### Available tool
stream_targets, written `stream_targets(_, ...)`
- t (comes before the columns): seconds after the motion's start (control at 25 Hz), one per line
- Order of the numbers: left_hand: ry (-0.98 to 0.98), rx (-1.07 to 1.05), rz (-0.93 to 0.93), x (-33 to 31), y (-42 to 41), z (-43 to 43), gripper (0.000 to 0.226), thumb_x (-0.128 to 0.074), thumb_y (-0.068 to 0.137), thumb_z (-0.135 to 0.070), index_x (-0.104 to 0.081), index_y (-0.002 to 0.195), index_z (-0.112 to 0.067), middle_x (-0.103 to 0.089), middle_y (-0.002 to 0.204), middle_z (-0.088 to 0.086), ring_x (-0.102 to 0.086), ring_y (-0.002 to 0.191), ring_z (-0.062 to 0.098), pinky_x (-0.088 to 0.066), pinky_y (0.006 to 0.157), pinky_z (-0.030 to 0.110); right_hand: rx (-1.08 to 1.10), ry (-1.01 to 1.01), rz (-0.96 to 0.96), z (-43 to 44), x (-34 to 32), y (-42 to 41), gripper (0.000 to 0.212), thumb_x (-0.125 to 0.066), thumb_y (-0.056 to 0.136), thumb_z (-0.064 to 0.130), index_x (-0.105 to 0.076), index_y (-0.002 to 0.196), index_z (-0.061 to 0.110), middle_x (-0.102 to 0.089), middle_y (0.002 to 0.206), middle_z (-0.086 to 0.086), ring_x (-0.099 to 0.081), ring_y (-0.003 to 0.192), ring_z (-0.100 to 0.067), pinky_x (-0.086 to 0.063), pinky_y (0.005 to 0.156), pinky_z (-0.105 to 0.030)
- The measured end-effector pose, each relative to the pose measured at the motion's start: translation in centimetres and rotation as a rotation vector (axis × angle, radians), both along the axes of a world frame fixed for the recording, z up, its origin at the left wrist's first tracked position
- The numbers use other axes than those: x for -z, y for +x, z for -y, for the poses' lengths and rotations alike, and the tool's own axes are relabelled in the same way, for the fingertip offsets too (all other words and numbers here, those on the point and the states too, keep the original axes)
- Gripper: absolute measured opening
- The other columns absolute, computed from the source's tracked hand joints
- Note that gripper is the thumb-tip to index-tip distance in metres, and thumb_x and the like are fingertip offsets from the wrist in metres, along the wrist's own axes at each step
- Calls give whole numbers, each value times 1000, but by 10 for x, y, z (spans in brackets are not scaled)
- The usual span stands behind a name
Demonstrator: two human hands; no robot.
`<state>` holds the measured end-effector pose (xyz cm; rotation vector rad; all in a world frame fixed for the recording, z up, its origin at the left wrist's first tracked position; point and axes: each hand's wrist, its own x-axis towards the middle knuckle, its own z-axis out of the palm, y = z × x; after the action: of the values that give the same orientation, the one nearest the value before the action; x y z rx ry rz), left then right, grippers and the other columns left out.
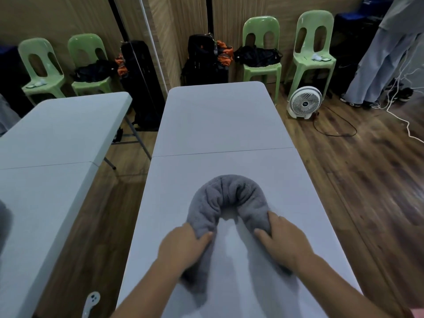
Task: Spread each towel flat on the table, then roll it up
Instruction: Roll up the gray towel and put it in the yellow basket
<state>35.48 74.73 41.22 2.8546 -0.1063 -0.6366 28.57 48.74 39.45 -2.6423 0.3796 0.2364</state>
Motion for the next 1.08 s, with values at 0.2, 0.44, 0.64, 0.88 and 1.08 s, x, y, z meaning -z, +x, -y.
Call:
stream_targets(0.2,-568,-202,-598,-37,-18,55,60,-29,97,-61,-68,102,-16,-75,82,8,-72,76,24,-57,70,37,-148,-5,-133,-53,-18,5,139,-49,48,94,1,155,22,-39,148,-3,-38,132,-25,-32,109,-48)
stream_targets(0.44,-392,597,-90,-24,-3,39,21,-60,79,-39,-63,90,-22,-67,87,-3,-60,79,14,-54,71,46,-559,-444,-95,-43,-22,40,129,-69,58,72,2,153,22,-38,145,-9,-32,134,-31,-13,111,-67)
stream_targets(0.64,-26,824,569,1,24,-4,97,-65,62,-65,-33,148,-33,-41,146,-2,-36,136,24,-32,112,49,-758,-532,-74,-16,-22,58,119,-77,60,51,-1,150,29,-38,140,-5,-34,127,-31,-25,99,-65)
stream_targets(0.88,36,521,180,-13,58,-1,132,-67,51,-78,7,154,-38,-17,154,-3,-33,127,27,-51,91,44,-867,-542,-16,-10,-22,59,111,-78,61,42,-10,149,34,-44,134,-4,-43,119,-30,-33,96,-60)
stream_targets(1.08,-9,459,398,-41,53,15,87,-61,59,-64,-35,137,-34,-34,117,-7,-38,100,19,-54,69,35,-595,-460,73,8,-54,59,111,-74,60,43,-9,149,31,-47,130,0,-46,113,-26,-39,95,-48)
